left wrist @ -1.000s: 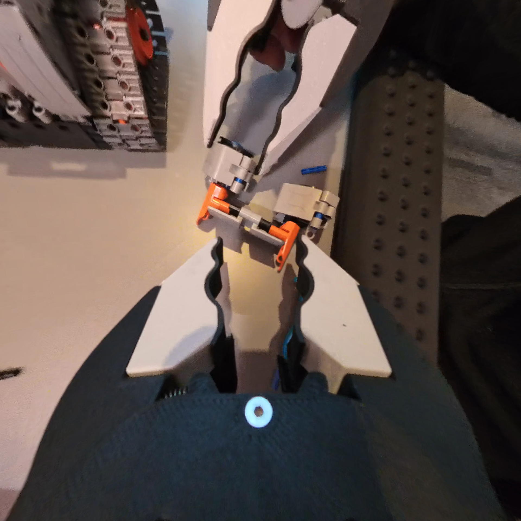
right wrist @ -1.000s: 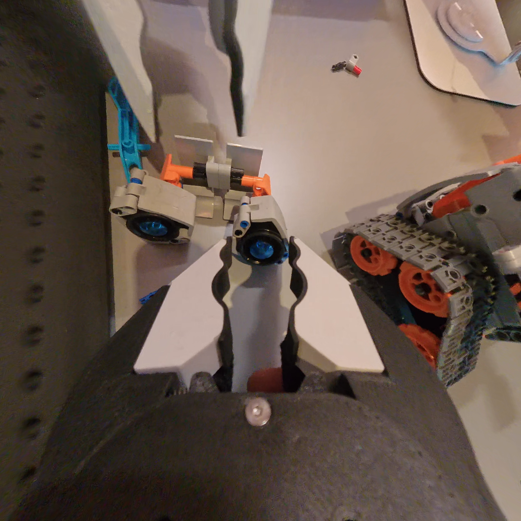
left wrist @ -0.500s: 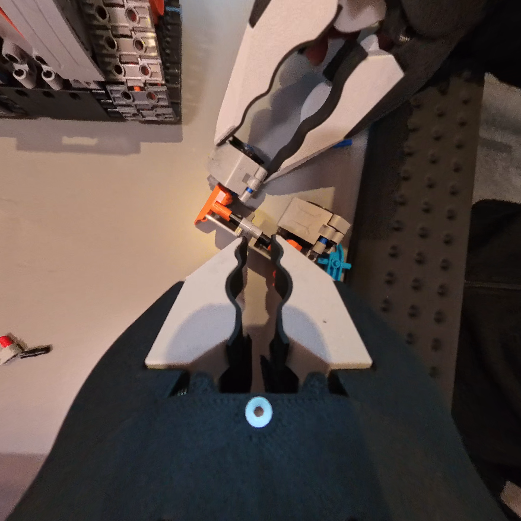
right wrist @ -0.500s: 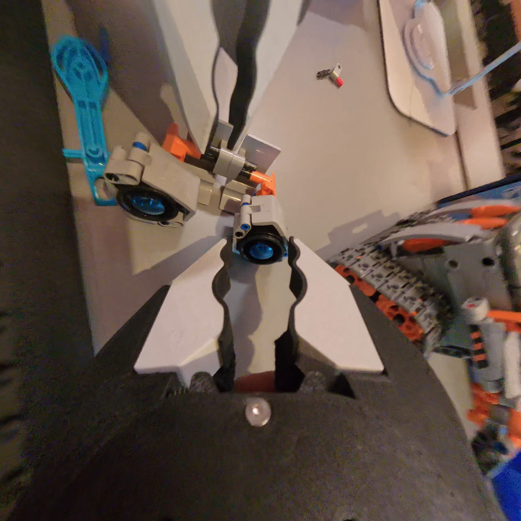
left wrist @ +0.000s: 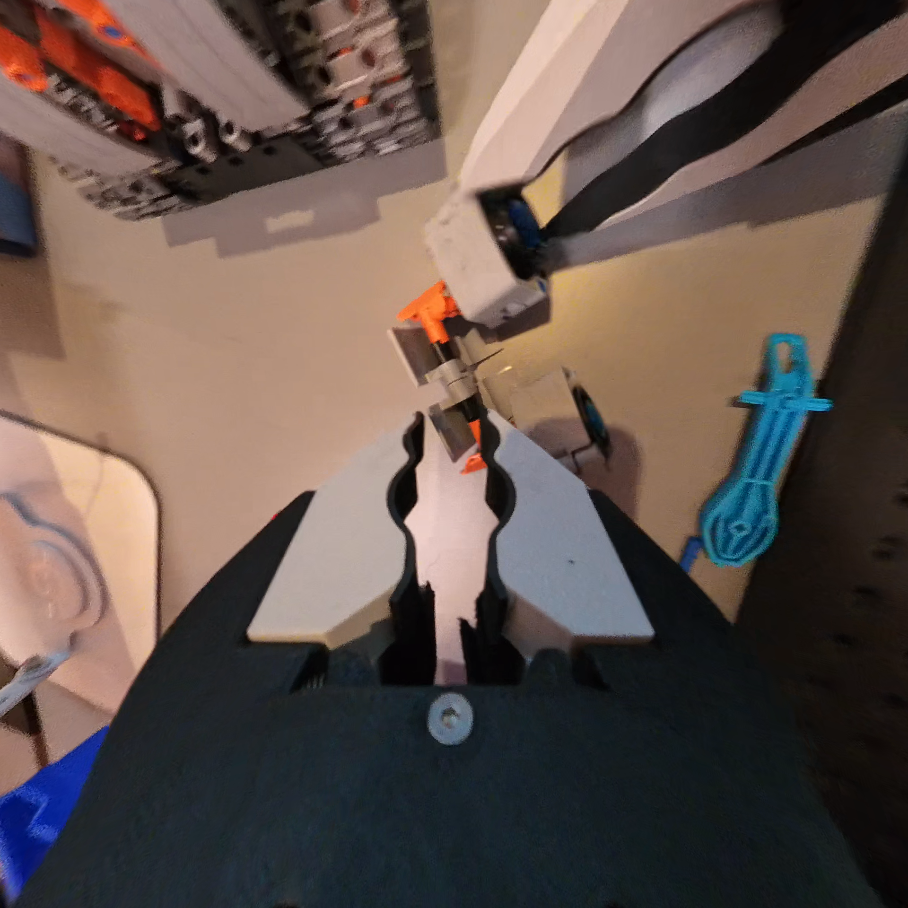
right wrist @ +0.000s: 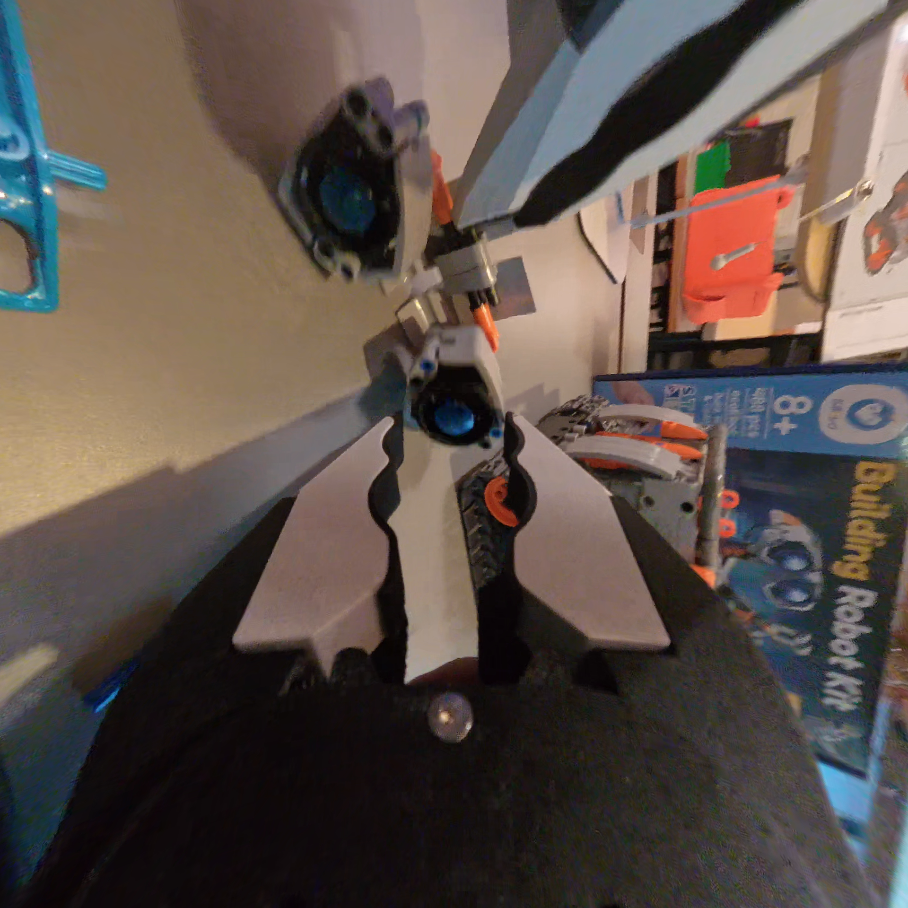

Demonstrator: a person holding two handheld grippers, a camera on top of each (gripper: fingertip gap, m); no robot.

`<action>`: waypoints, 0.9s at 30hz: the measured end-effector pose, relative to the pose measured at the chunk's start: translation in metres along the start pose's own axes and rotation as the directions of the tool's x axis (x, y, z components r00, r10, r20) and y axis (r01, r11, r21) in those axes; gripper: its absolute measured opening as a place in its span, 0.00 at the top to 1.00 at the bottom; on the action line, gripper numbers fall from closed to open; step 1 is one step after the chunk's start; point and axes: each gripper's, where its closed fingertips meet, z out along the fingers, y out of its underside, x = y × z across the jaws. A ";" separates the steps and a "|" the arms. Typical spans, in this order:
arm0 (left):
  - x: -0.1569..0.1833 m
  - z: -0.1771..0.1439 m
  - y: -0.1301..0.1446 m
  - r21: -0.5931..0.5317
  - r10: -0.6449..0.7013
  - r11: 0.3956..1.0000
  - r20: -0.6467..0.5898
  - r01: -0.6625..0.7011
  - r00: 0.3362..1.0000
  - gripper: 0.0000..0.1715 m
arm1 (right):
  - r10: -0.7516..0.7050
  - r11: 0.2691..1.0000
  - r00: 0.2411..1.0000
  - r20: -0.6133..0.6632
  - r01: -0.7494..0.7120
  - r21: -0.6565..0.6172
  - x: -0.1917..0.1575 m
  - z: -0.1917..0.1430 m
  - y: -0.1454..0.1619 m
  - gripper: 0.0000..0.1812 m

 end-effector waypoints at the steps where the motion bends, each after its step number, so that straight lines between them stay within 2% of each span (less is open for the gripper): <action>1: -0.004 -0.001 0.003 -0.010 -0.005 1.000 0.023 0.006 1.000 0.84 | 0.033 0.999 0.999 0.002 -0.033 0.005 0.002 -0.003 0.002 0.77; 2: -0.004 -0.003 0.002 0.006 -0.014 1.000 0.026 0.014 1.000 0.81 | 0.068 0.997 0.998 -0.006 -0.068 0.024 0.005 -0.008 0.002 0.73; 5: -0.004 -0.020 -0.002 0.080 -0.034 0.996 0.087 0.027 0.996 0.75 | 0.165 0.985 0.984 -0.063 -0.160 0.067 0.017 -0.029 0.005 0.73; 8: 0.002 -0.046 -0.005 0.151 -0.032 0.989 0.173 0.006 0.984 0.73 | 0.297 0.950 0.947 -0.125 -0.279 0.142 0.024 -0.066 0.005 0.72; 11: 0.025 -0.070 -0.013 0.265 -0.022 0.964 0.194 -0.031 0.981 0.72 | 0.420 0.900 0.898 -0.128 -0.394 0.188 0.012 -0.105 0.007 0.72; 14: 0.052 -0.080 -0.011 0.363 -0.033 0.930 0.217 -0.049 0.976 0.73 | 0.489 0.866 0.860 -0.149 -0.458 0.200 -0.009 -0.142 0.012 0.73; 17: 0.071 -0.087 0.014 0.351 -0.034 0.933 0.304 -0.078 0.952 0.72 | 0.549 0.830 0.816 -0.181 -0.507 0.234 -0.024 -0.177 0.013 0.73; 18: 0.079 -0.091 0.021 0.378 -0.059 0.924 0.298 -0.061 0.953 0.72 | 0.577 0.809 0.797 -0.179 -0.528 0.258 -0.027 -0.185 0.011 0.73; 20: 0.094 -0.102 0.036 0.474 -0.137 0.881 0.276 -0.011 0.951 0.74 | 0.616 0.777 0.770 -0.168 -0.558 0.291 -0.030 -0.192 0.005 0.73; 22: 0.103 -0.124 0.055 0.606 -0.251 0.795 0.286 0.028 0.925 0.78 | 0.608 0.787 0.771 -0.191 -0.552 0.277 -0.027 -0.188 0.003 0.72; 24: 0.113 -0.148 0.083 0.699 -0.349 0.714 0.315 0.032 0.883 0.80 | 0.591 0.800 0.778 -0.216 -0.530 0.280 -0.019 -0.179 -0.006 0.70; 27: 0.120 -0.171 0.153 0.740 -0.513 0.670 0.411 0.053 0.753 0.83 | 0.541 0.833 0.807 -0.236 -0.477 0.281 -0.005 -0.157 -0.026 0.69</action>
